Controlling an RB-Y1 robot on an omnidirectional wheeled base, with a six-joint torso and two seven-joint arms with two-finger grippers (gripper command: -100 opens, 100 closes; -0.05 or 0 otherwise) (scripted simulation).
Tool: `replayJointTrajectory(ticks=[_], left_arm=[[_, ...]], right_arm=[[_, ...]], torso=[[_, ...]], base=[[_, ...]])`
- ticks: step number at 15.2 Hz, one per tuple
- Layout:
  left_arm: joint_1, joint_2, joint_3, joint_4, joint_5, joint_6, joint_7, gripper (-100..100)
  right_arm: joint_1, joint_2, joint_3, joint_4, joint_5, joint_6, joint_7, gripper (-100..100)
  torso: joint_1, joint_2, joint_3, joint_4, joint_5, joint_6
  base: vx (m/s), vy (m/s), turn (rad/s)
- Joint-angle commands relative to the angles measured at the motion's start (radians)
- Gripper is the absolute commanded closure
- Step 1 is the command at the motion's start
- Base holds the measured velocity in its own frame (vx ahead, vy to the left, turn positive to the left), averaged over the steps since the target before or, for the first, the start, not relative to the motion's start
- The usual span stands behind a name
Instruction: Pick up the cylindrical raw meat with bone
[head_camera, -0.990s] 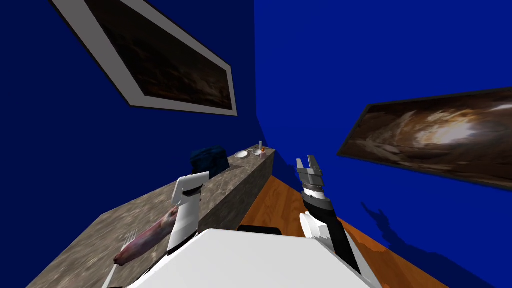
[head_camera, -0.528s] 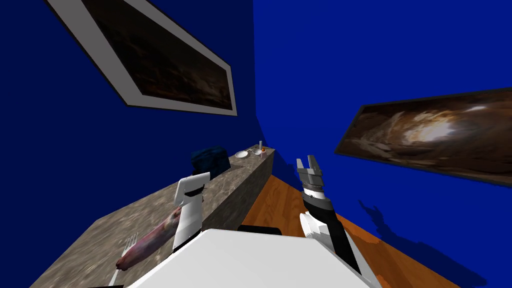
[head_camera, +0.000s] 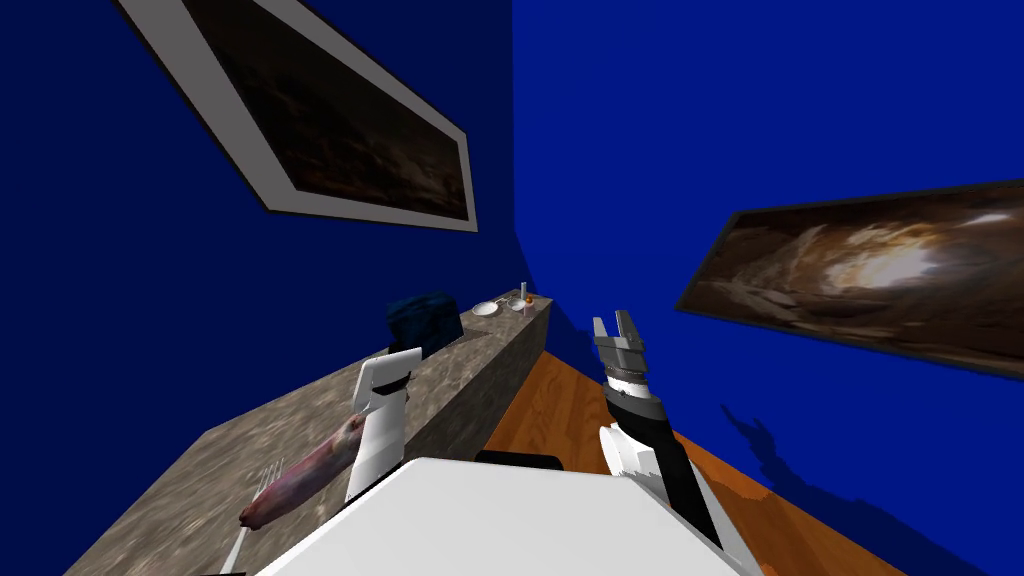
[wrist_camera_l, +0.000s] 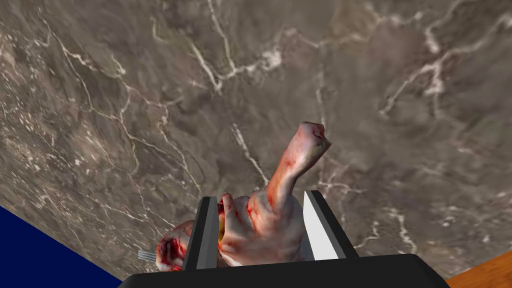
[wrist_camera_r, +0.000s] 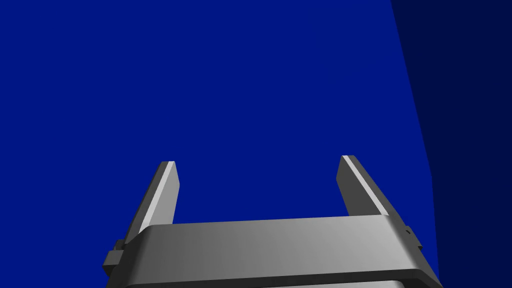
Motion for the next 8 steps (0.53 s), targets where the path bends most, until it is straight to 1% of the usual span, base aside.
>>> replayJointTrajectory(ticks=[1,3,4,7,8], left_arm=[[0.0,0.0,0.0,0.0,0.0,0.0,0.0,100],[0.0,0.001,0.0,0.0,0.0,-0.001,-0.001,100],[-0.007,0.005,0.001,-0.025,-0.005,0.032,-0.006,100],[-0.013,0.007,0.001,-0.049,-0.009,0.064,-0.012,100],[-0.011,0.006,0.001,-0.037,-0.007,0.046,-0.008,100]], right_arm=[[0.0,0.0,0.0,0.0,0.0,0.0,0.0,0],[0.0,0.0,0.0,0.0,0.0,0.0,0.0,0],[0.0,0.0,0.0,0.0,0.0,0.0,0.0,0],[0.0,0.0,0.0,0.0,0.0,0.0,0.0,0],[0.0,0.0,0.0,0.0,0.0,0.0,0.0,0]], torso=[[0.0,0.0,0.0,0.0,0.0,0.0],[0.0,0.0,0.0,0.0,0.001,0.0],[0.0,0.001,0.0,0.0,0.0,0.0],[-0.001,0.002,0.001,0.001,-0.001,0.0],[-0.002,0.002,0.002,0.001,-0.001,0.0]], base=[[0.0,0.0,0.0],[0.0,0.0,0.0],[-0.01,-0.001,-0.068],[-0.019,0.001,-0.064],[-0.01,0.001,-0.012]])
